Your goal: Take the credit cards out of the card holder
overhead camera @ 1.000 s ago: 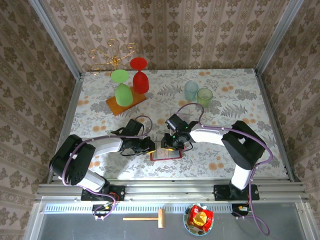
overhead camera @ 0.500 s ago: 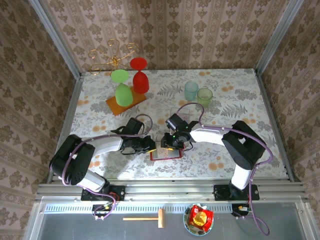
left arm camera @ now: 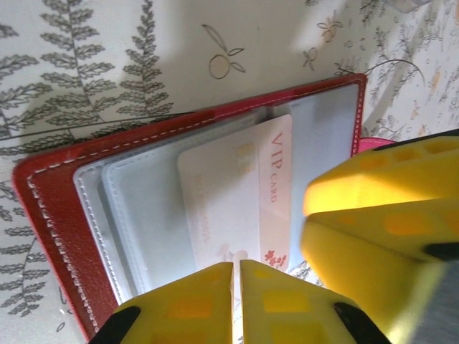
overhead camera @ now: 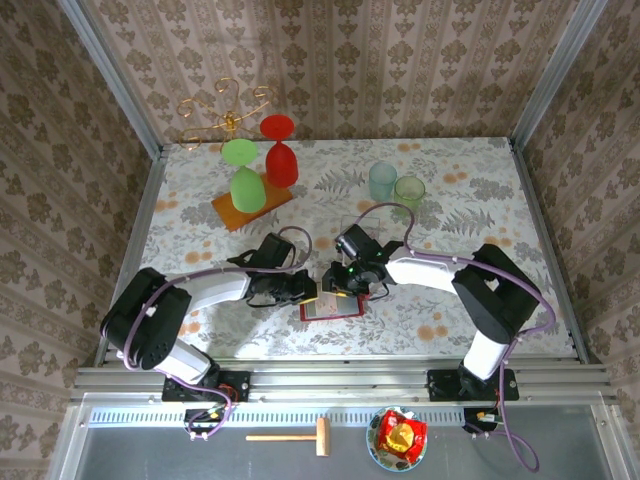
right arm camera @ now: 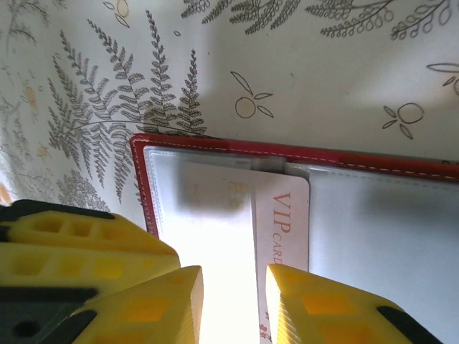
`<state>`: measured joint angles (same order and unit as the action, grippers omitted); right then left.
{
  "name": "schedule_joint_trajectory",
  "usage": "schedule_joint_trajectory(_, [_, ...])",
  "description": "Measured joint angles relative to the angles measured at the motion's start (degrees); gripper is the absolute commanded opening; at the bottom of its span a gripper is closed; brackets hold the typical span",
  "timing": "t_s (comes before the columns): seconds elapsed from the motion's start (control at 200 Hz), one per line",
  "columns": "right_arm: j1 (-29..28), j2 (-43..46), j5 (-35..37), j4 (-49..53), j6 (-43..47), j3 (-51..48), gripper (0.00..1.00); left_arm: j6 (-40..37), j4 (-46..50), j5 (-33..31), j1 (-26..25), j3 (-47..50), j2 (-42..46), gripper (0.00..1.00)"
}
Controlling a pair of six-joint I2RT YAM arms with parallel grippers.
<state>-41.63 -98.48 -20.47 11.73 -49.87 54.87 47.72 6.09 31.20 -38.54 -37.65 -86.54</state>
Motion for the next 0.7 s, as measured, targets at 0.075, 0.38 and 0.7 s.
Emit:
schedule_joint_trajectory(0.075, [0.6,0.3,-0.7,-0.7,-0.1,-0.7,0.29,0.0,0.0,-0.1,0.0,0.0,-0.8,0.08])
schedule_joint_trajectory(0.38, [2.4,0.3,-3.3,-2.7,-0.9,-3.4,0.28,-0.4,1.6,-1.5,0.0,0.0,-1.3,0.06])
schedule_joint_trajectory(0.7, [2.5,-0.6,-5.1,-4.5,-1.3,-3.9,0.28,-0.8,1.9,-1.6,0.0,0.0,-1.4,0.06])
